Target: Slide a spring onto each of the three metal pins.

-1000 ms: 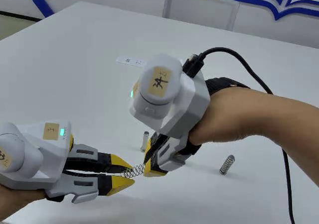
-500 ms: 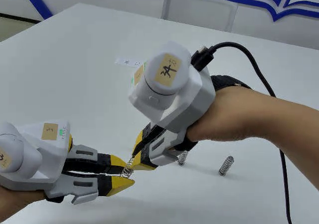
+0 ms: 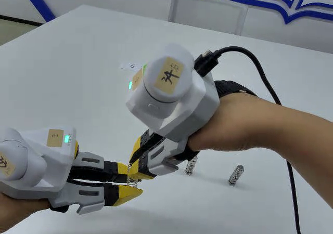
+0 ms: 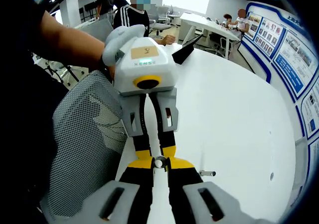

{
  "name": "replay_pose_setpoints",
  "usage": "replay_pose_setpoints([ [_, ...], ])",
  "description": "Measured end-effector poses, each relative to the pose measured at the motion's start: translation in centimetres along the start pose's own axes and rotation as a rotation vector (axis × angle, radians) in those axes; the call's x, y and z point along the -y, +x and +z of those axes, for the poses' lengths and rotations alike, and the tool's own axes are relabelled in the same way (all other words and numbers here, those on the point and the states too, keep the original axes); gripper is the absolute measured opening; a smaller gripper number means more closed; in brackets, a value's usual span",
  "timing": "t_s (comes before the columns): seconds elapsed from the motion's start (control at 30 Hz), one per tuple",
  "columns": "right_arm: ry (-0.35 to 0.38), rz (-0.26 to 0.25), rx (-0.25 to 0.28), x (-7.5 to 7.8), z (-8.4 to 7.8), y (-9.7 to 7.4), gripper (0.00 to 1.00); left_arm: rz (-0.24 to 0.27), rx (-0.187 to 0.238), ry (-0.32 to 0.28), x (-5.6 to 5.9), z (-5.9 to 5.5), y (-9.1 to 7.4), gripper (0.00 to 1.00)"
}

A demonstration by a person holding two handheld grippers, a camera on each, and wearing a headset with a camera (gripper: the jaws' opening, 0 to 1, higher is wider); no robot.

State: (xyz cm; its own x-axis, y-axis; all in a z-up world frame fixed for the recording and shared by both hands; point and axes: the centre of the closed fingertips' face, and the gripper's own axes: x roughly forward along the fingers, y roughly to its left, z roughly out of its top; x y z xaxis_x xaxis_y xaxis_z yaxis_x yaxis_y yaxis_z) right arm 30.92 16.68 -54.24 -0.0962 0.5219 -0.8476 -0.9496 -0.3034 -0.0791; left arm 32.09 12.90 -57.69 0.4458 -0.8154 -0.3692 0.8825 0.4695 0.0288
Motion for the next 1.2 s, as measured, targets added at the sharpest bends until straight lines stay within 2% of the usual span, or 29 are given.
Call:
replay_pose_setpoints([
  [0.37, -0.006, -0.008, 0.000, 0.2, -0.2, 0.0, 0.11, 0.007, -0.002, -0.007, -0.1, -0.1, 0.0, 0.13],
  [0.67, -0.005, -0.029, -0.023, 1.2, -0.9, -0.6, 0.11, 0.028, 0.003, -0.048, -0.5, -0.5, -0.4, 0.24],
  [0.93, 0.018, -0.066, -0.025, 3.1, -1.4, -1.9, 0.11, 0.068, 0.015, -0.085, -1.2, -1.1, -1.4, 0.32],
  [1.2, 0.040, -0.117, -0.034, 5.4, -2.2, -3.5, 0.11, 0.103, 0.027, -0.112, -1.8, -1.2, -1.8, 0.42],
])
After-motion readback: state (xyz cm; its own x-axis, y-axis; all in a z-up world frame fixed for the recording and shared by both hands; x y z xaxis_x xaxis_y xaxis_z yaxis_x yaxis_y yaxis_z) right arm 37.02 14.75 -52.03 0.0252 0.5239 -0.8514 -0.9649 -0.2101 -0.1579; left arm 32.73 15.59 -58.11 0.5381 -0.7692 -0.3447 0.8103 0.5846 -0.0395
